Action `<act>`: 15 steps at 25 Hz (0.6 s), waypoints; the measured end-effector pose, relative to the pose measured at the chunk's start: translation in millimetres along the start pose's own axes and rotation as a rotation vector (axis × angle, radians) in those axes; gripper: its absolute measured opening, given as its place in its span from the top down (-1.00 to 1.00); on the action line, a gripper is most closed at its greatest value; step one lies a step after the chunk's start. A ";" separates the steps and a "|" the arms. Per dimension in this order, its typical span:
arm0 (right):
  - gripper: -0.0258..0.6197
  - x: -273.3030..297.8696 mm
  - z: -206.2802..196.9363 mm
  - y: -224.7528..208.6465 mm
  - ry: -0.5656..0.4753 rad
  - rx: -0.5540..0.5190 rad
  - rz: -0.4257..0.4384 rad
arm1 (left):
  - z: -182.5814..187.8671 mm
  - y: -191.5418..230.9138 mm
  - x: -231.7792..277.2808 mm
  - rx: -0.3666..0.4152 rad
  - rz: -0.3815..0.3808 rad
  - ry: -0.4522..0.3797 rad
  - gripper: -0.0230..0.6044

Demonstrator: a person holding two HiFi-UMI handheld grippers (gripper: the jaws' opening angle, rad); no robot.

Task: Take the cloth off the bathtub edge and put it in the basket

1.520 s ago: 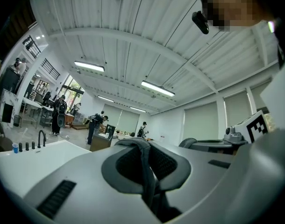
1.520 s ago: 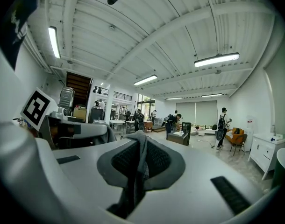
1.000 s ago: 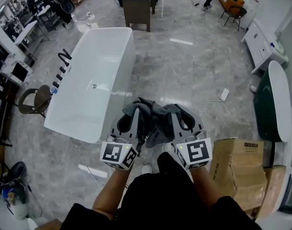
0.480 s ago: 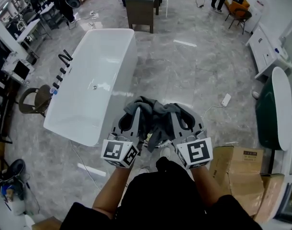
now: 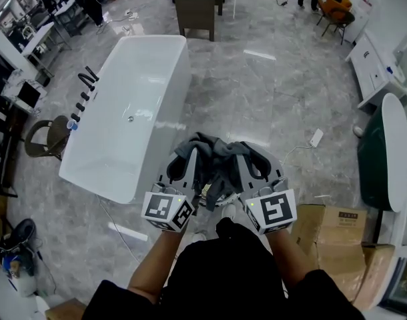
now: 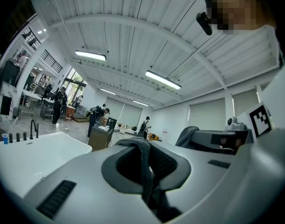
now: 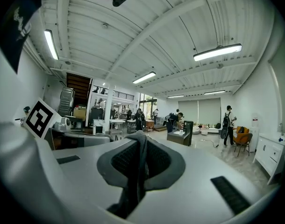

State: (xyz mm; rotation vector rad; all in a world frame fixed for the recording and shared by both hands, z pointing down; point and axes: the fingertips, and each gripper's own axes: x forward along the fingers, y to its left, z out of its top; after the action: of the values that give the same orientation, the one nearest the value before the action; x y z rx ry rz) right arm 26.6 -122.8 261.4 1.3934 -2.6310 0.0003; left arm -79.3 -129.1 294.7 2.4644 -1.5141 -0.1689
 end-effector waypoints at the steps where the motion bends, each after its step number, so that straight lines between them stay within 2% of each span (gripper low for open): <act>1: 0.81 2.0 -1.1 -2.8 0.001 0.004 0.002 | -1.2 -0.3 3.8 0.000 0.000 0.004 0.81; 15: 0.81 22.6 -25.2 -31.1 0.033 0.093 0.030 | -25.1 1.6 43.0 -0.009 0.027 0.054 0.81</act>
State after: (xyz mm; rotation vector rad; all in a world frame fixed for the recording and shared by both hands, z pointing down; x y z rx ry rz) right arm 43.3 -157.0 287.1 1.3697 -2.6559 0.1496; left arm -55.5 -164.4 320.6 2.4201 -1.5205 -0.1026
